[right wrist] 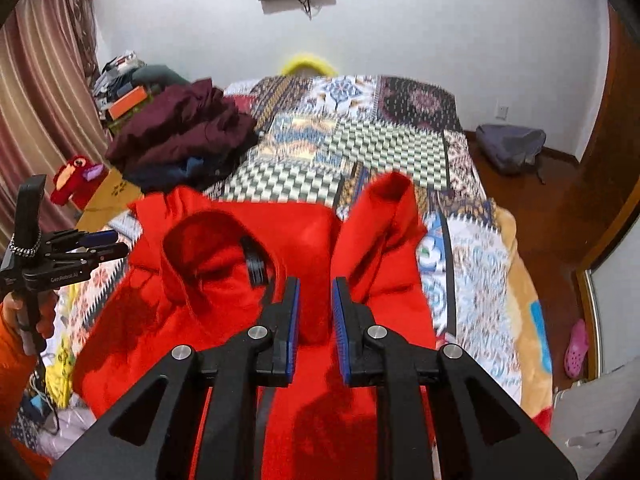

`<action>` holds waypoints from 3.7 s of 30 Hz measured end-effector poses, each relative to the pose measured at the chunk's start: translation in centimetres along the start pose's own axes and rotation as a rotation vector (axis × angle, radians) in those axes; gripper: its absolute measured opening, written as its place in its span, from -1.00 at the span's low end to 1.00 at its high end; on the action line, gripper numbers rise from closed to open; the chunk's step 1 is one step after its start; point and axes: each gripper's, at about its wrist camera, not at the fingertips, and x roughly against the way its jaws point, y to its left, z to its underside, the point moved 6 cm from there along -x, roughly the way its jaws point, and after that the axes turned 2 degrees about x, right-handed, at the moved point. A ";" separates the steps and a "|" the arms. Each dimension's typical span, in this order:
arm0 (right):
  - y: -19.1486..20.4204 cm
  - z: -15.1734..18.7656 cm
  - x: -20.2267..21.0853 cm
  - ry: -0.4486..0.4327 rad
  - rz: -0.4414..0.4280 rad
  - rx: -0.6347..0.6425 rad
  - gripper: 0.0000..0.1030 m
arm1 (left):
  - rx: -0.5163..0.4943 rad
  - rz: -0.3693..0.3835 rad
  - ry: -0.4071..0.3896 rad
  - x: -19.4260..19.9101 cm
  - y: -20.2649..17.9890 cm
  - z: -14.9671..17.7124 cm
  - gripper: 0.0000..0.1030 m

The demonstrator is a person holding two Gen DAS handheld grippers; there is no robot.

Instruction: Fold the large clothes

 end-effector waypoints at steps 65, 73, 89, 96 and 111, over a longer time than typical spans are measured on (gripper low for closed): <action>-2.9 -0.7 -5.5 0.084 0.099 -0.004 -0.29 | 0.176 -0.062 -0.001 -1.3 5.4 2.0 0.28; -6.3 -3.1 -10.0 0.114 0.120 -0.101 0.07 | 0.296 0.079 0.047 -4.8 5.9 0.2 0.28; -10.6 -3.6 -15.1 0.174 0.057 -0.270 -0.63 | 0.382 -0.030 -0.010 -8.2 9.0 -2.7 -0.37; -12.3 -3.3 -13.4 0.102 0.112 -0.268 -0.86 | 0.400 0.017 -0.048 -6.4 11.0 -1.3 -0.93; -13.7 0.1 -12.4 0.155 0.216 -0.255 -0.87 | 0.407 -0.196 0.038 -7.7 14.0 5.0 -0.63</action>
